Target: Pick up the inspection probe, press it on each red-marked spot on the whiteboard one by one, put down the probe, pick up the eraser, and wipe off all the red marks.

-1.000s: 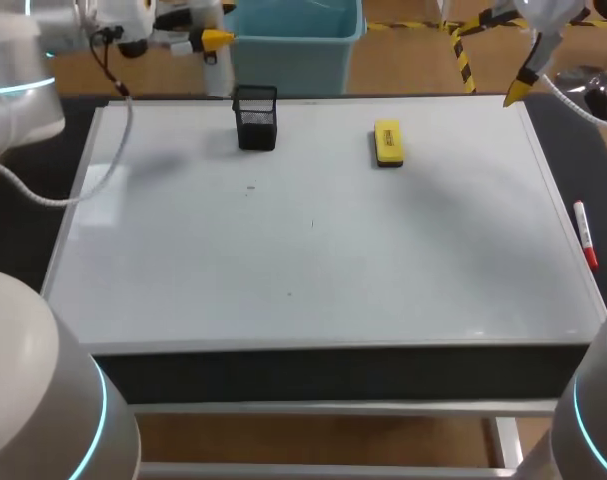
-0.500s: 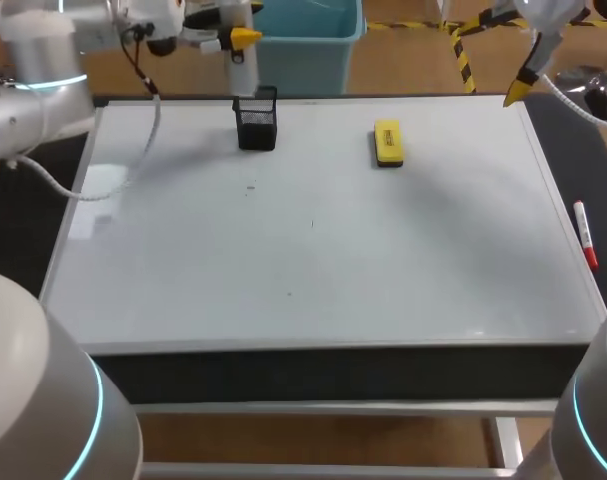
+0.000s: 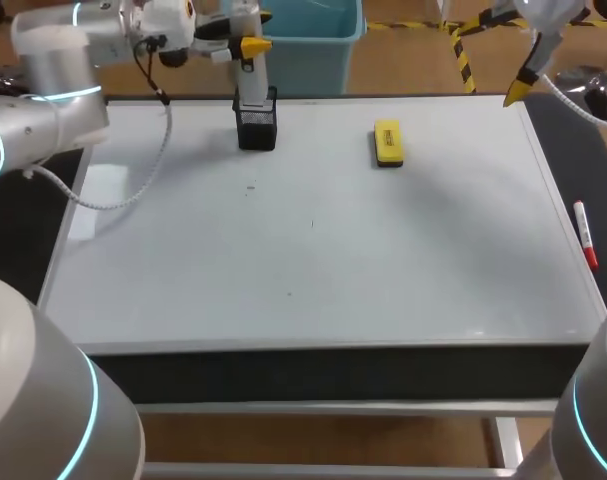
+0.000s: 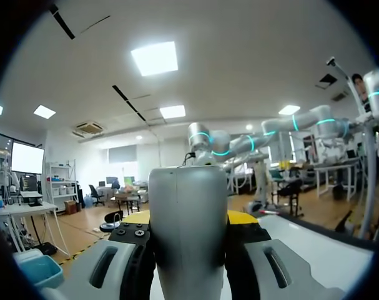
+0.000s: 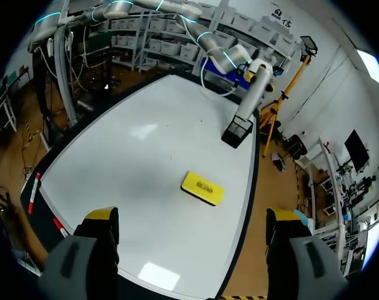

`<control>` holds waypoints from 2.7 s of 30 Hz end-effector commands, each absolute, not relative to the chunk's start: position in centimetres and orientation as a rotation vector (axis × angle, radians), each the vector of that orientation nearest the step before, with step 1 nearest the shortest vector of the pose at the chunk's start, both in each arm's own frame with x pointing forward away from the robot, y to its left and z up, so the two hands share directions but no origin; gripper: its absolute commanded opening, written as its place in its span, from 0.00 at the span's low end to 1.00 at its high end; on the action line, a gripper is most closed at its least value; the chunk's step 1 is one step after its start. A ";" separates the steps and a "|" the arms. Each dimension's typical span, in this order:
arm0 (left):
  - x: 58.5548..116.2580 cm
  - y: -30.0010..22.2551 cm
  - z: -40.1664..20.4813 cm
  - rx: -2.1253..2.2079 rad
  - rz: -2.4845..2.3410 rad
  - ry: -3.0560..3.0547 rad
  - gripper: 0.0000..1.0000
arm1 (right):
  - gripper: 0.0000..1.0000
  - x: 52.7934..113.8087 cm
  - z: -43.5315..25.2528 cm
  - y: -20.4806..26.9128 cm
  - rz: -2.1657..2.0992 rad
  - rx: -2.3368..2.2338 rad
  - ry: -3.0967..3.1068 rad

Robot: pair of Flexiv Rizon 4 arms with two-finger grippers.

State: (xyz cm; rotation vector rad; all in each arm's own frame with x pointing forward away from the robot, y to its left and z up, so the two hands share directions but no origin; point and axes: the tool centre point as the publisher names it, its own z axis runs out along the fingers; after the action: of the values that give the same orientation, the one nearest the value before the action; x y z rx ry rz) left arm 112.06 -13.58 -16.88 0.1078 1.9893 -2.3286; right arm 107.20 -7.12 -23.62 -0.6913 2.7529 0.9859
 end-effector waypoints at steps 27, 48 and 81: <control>115.0 -13.6 -22.1 0.086 -2.389 2.020 0.00 | 1.00 107.3 -23.5 -7.2 0.981 -0.696 2.757; 115.5 -14.0 -26.1 0.020 -2.420 2.060 0.00 | 1.00 107.3 -23.5 -7.2 0.981 -0.696 2.757; 115.3 -13.9 -27.7 0.039 -2.408 2.073 0.44 | 1.00 107.3 -23.5 -7.2 0.981 -0.696 2.757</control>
State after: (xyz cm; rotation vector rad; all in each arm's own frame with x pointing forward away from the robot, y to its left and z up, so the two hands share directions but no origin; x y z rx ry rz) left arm 114.86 -13.94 -27.45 0.0133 2.0674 -2.3977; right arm 107.19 -7.12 -23.60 -0.6915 2.7535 0.9852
